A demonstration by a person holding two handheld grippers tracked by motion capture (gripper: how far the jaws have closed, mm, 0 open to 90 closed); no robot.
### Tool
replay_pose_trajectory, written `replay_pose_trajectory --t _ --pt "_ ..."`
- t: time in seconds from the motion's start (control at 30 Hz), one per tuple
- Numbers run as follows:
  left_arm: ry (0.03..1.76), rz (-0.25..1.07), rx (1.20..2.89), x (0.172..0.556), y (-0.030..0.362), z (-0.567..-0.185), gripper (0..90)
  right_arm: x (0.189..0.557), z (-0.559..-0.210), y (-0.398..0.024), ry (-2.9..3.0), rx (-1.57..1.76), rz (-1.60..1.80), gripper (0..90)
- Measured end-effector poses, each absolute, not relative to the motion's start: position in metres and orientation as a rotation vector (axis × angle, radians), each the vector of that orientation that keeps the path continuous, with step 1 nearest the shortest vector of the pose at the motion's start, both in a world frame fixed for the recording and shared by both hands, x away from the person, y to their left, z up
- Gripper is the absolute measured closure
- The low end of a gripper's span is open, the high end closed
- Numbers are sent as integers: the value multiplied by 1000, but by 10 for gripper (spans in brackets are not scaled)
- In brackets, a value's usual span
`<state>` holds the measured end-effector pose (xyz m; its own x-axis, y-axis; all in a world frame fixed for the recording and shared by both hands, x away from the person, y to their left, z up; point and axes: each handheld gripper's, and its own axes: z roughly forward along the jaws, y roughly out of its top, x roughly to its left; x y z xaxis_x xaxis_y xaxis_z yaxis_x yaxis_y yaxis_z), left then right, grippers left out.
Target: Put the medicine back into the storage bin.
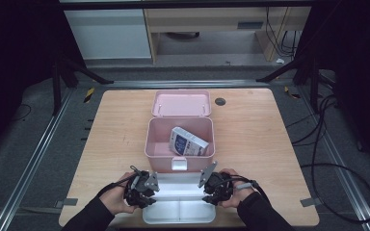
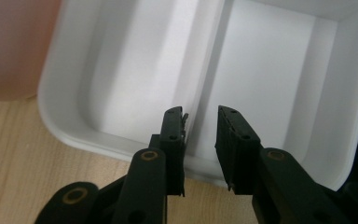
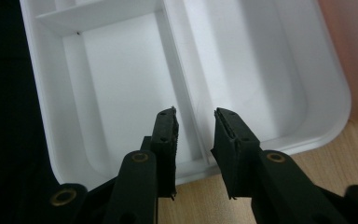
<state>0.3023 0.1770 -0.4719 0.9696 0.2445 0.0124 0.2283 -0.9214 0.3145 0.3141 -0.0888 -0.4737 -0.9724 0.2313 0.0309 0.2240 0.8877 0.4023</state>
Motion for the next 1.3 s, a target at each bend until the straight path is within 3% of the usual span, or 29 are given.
replay_pose_trajectory --t 0.53,0.93,1.3 --pt "268 62 2855 310 172 -480 783 318 -483 -77 3060 316 517 829" --pt "195 63 2875 311 170 -479 854 321 -484 -73 3093 331 469 845" --pt "153 -13 2816 303 175 -452 869 311 -464 -80 3133 269 533 855"
